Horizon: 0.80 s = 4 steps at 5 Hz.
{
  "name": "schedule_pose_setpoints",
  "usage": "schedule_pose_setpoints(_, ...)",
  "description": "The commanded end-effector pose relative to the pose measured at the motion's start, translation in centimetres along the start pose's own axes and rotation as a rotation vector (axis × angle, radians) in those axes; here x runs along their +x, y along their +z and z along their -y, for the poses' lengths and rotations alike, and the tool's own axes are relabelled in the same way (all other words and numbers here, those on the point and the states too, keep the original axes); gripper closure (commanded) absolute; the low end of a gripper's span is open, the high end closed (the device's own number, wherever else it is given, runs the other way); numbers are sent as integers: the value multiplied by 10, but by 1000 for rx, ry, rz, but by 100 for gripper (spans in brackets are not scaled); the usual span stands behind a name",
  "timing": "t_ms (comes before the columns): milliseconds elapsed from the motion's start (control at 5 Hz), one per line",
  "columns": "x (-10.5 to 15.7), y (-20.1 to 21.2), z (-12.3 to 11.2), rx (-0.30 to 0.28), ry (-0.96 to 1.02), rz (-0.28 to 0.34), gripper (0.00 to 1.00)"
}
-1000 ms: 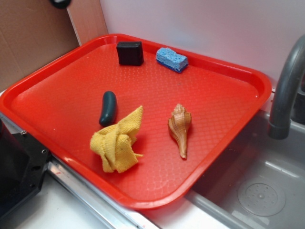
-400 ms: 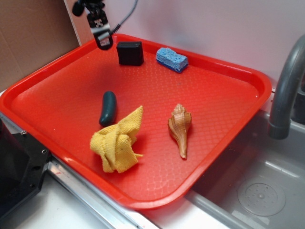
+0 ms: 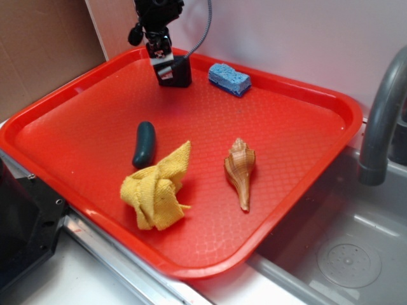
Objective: Grab the black box.
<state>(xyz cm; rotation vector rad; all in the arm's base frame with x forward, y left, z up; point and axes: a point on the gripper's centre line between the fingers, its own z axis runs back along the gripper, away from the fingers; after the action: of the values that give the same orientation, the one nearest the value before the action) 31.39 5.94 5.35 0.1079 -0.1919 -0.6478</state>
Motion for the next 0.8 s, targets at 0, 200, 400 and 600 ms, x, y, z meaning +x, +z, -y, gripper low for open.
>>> schedule_pose_setpoints(0,15,0,-8,17,-43,56,0)
schedule_pose_setpoints(200,15,-5,-2,-9,-43,43,0)
schedule_pose_setpoints(400,14,-10,3,-60,-9,-3,100)
schedule_pose_setpoints(600,14,-2,6,-24,14,8,100)
